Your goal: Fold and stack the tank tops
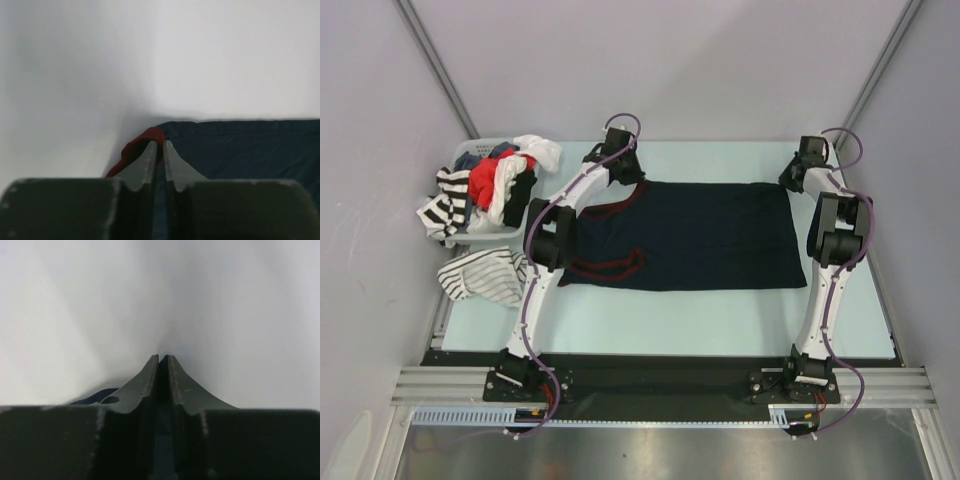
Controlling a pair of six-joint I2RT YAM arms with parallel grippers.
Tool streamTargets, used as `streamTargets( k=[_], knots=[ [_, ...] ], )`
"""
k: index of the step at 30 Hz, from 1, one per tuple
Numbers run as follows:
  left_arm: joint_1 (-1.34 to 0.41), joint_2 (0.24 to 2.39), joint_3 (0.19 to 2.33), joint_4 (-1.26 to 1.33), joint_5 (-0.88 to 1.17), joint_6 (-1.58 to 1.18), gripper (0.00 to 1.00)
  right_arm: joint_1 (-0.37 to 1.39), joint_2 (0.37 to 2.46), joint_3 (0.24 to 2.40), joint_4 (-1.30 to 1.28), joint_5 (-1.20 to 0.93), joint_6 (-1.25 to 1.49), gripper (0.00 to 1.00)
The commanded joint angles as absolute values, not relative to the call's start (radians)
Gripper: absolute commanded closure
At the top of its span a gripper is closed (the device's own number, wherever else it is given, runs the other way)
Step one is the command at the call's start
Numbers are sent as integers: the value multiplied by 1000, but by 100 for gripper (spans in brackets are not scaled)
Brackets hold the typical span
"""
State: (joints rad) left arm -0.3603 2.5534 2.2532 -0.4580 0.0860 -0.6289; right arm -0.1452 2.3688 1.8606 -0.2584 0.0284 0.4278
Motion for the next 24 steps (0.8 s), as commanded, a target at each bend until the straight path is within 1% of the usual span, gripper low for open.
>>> streamTargets(
  k=[1, 2, 3, 5, 11, 13, 14, 16, 17, 18, 20, 24],
  knots=[
    [-354, 2533, 2270, -425, 112, -617, 90, -132, 2299, 1839, -229, 71, 410, 85],
    [-356, 2542, 2295, -426, 113, -614, 95, -130, 2298, 1841, -227, 71, 407, 98],
    [-353, 2551, 2310, -431, 120, -611, 97, -130, 2296, 1842, -229, 72, 403, 100],
    [-348, 2557, 2332, -451, 129, -611, 100, -130, 2292, 1841, -232, 72, 403, 100],
    [-328, 2473, 2261, -384, 121, -594, 100, -137, 2255, 1822, -222, 57, 405, 100],
    [-328, 2453, 2264, -380, 120, -583, 100, -141, 2244, 1822, -224, 46, 408, 97],
    [-328, 2447, 2261, -379, 123, -578, 100, -146, 2240, 1822, -225, 34, 411, 84],
    [-328, 2438, 2253, -374, 127, -575, 100, -150, 2230, 1818, -227, 26, 419, 70],
    [-328, 2436, 2241, -370, 135, -574, 100, -153, 2227, 1813, -224, 17, 420, 71],
    [-328, 2437, 2240, -361, 146, -574, 100, -156, 2227, 1809, -221, 11, 425, 79],
    [-328, 2462, 2250, -365, 166, -569, 100, -160, 2226, 1806, -218, 9, 434, 100],
    [-328, 2468, 2255, -368, 175, -569, 100, -161, 2226, 1805, -219, -17, 433, 100]
  ],
)
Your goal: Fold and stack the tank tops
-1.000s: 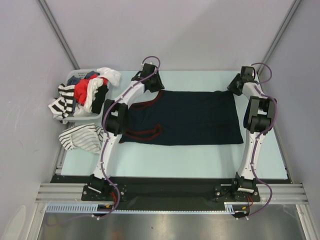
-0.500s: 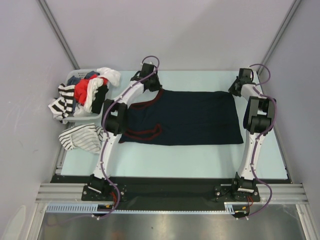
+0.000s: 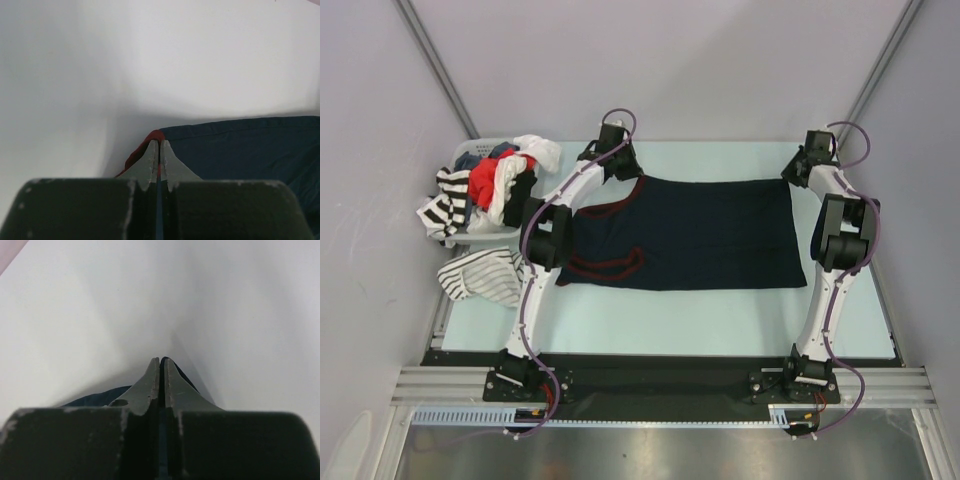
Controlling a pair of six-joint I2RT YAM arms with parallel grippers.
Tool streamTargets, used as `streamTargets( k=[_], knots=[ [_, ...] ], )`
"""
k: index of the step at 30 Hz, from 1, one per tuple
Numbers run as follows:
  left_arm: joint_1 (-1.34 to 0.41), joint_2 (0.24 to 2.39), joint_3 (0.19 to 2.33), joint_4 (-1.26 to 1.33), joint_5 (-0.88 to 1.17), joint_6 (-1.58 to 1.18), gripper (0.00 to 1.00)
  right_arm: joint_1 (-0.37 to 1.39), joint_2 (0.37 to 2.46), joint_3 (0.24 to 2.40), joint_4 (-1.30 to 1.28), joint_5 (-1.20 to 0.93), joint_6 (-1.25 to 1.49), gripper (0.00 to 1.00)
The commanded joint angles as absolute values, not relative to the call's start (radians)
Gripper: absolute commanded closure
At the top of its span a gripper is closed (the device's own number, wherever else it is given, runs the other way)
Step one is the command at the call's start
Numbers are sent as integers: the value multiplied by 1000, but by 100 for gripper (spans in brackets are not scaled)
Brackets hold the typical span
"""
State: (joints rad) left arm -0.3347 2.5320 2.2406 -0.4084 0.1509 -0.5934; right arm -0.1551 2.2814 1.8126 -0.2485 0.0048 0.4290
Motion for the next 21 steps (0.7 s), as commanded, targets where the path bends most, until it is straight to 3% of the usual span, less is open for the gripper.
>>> streamTargets(
  k=[1, 4, 5, 7, 10, 11, 14, 19, 21],
  knots=[
    [-328, 2462, 2252, -370, 172, -568, 100, -161, 2224, 1807, -221, -17, 431, 100],
    [-328, 2439, 2240, -356, 166, -551, 100, -163, 2221, 1812, -232, -15, 428, 83],
    [-328, 2433, 2231, -354, 163, -548, 100, -164, 2220, 1809, -232, -15, 428, 69],
    [-328, 2419, 2224, -348, 164, -543, 100, -166, 2217, 1807, -232, -20, 433, 66],
    [-328, 2418, 2221, -348, 175, -543, 100, -169, 2224, 1807, -230, -32, 437, 73],
    [-328, 2419, 2223, -348, 176, -543, 100, -169, 2226, 1807, -227, -32, 439, 87],
    [-328, 2425, 2223, -351, 181, -543, 100, -169, 2229, 1809, -230, -34, 440, 100],
    [-328, 2421, 2220, -356, 179, -540, 100, -169, 2226, 1809, -229, -37, 437, 100],
    [-328, 2410, 2215, -357, 178, -534, 100, -169, 2221, 1810, -233, -35, 436, 91]
  ],
)
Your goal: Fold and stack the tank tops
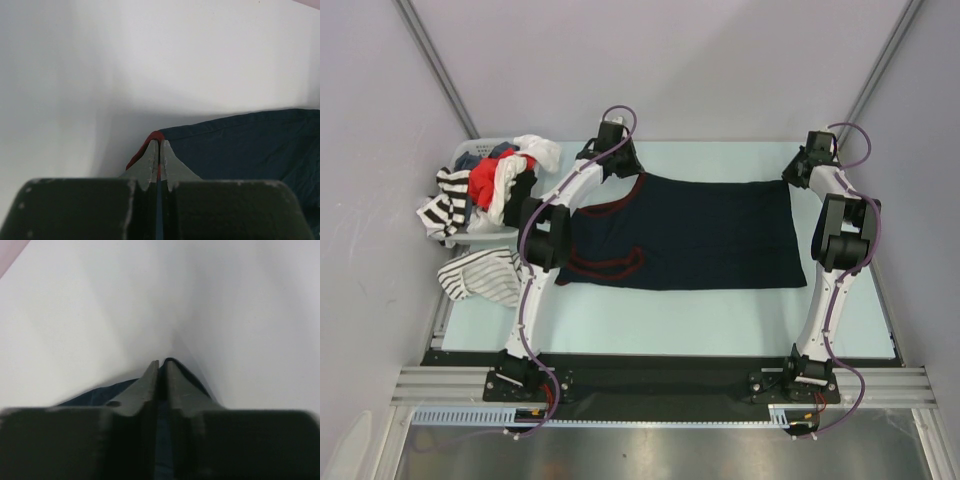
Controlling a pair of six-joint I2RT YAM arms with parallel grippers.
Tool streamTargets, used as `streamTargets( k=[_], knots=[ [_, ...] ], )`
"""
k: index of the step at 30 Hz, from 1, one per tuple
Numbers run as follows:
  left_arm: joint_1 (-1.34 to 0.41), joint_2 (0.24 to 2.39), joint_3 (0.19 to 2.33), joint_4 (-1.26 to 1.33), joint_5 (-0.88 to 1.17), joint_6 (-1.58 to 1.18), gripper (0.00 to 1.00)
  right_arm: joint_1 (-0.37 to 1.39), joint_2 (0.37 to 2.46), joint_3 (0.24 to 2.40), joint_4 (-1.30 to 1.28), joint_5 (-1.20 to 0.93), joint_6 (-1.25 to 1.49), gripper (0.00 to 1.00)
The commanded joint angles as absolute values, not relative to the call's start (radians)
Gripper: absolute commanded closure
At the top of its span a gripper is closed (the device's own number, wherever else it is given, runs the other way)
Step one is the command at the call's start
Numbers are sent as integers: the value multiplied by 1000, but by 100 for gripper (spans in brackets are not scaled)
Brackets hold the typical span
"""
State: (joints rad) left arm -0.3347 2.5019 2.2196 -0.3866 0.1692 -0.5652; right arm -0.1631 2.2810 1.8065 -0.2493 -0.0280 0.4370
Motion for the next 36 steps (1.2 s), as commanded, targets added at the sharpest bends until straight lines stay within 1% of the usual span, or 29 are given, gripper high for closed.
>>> streamTargets(
  k=[1, 2, 4, 6, 7, 8, 10, 11, 16, 17, 18, 19, 20, 21, 23, 24, 25, 26, 28, 36],
  knots=[
    [-328, 2405, 2212, -357, 176, -532, 100, -170, 2217, 1807, -236, -35, 436, 80],
    [-328, 2399, 2201, -353, 175, -529, 100, -172, 2217, 1806, -238, -37, 434, 75],
    [-328, 2385, 2191, -350, 176, -528, 100, -173, 2214, 1801, -236, -40, 440, 69],
    [-328, 2379, 2180, -348, 178, -525, 100, -175, 2207, 1795, -232, -43, 443, 67],
    [-328, 2379, 2180, -348, 181, -526, 100, -175, 2207, 1795, -230, -43, 445, 70],
    [-328, 2381, 2178, -348, 183, -526, 100, -175, 2209, 1798, -229, -46, 445, 77],
    [-328, 2384, 2180, -347, 189, -525, 100, -175, 2215, 1799, -229, -48, 449, 99],
    [-328, 2385, 2178, -344, 189, -526, 100, -175, 2217, 1805, -233, -48, 446, 100],
    [-328, 2382, 2177, -345, 192, -525, 100, -175, 2217, 1805, -239, -41, 442, 100],
    [-328, 2379, 2169, -341, 192, -525, 100, -175, 2217, 1805, -241, -41, 440, 90],
    [-328, 2372, 2166, -338, 192, -523, 100, -173, 2215, 1805, -242, -43, 440, 83],
    [-328, 2368, 2161, -336, 190, -522, 100, -175, 2211, 1804, -244, -41, 440, 73],
    [-328, 2359, 2151, -331, 190, -520, 100, -175, 2209, 1802, -244, -43, 442, 68],
    [-328, 2355, 2145, -330, 189, -522, 100, -175, 2206, 1799, -244, -38, 443, 66],
    [-330, 2350, 2134, -325, 192, -522, 100, -175, 2192, 1787, -238, -37, 443, 66],
    [-330, 2349, 2132, -325, 193, -522, 100, -175, 2189, 1784, -233, -37, 443, 66],
    [-330, 2349, 2131, -324, 193, -520, 100, -175, 2186, 1778, -229, -35, 445, 78],
    [-330, 2350, 2131, -327, 195, -519, 100, -175, 2184, 1779, -229, -35, 445, 87],
    [-331, 2352, 2131, -330, 198, -520, 100, -175, 2186, 1784, -233, -37, 446, 100],
    [-334, 2306, 2076, -318, 192, -512, 100, -175, 2160, 1760, -241, -35, 449, 100]
  ],
)
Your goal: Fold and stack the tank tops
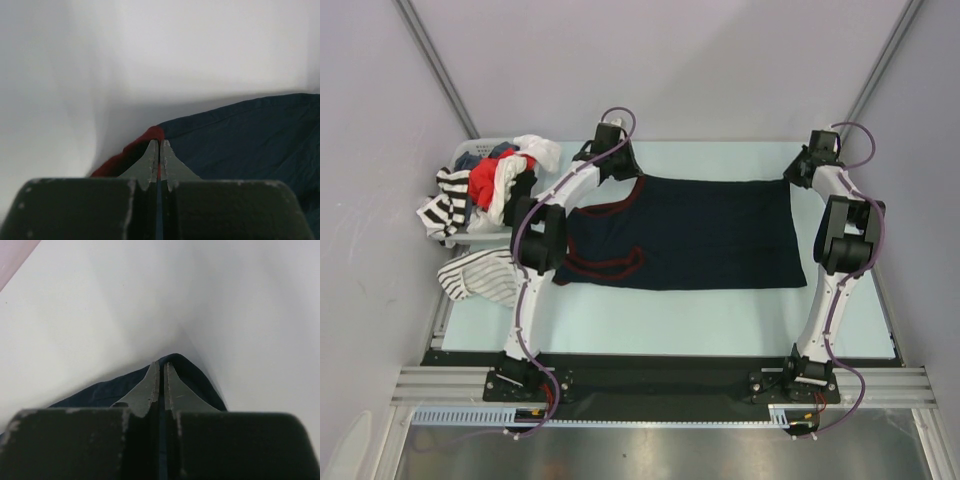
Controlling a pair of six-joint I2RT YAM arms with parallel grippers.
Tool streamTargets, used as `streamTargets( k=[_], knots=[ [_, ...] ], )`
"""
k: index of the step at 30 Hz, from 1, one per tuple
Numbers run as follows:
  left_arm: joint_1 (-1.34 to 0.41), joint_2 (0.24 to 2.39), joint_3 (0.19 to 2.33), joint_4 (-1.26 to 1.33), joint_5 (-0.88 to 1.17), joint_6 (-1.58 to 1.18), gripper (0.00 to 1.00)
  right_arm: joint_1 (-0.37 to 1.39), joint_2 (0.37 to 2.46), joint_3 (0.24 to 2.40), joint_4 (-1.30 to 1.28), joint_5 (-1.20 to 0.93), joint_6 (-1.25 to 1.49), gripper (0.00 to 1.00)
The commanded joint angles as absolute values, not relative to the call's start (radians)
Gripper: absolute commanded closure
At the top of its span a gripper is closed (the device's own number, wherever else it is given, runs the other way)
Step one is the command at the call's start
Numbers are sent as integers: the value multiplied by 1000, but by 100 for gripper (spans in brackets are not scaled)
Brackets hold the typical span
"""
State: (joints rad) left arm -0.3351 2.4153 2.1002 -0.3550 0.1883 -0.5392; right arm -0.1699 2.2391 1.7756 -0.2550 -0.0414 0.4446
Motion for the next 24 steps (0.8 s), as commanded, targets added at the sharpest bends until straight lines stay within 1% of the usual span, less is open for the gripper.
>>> streamTargets(
  k=[1, 8, 24],
  knots=[
    [-336, 2296, 2042, -304, 192, -514, 100, -175, 2155, 1752, -238, -38, 456, 100],
    [-336, 2163, 1852, -209, 173, -523, 100, -204, 2065, 1632, -193, -81, 503, 100],
    [-357, 1991, 1514, -77, 189, -537, 100, -233, 1887, 1391, -149, -106, 546, 100]
  ],
)
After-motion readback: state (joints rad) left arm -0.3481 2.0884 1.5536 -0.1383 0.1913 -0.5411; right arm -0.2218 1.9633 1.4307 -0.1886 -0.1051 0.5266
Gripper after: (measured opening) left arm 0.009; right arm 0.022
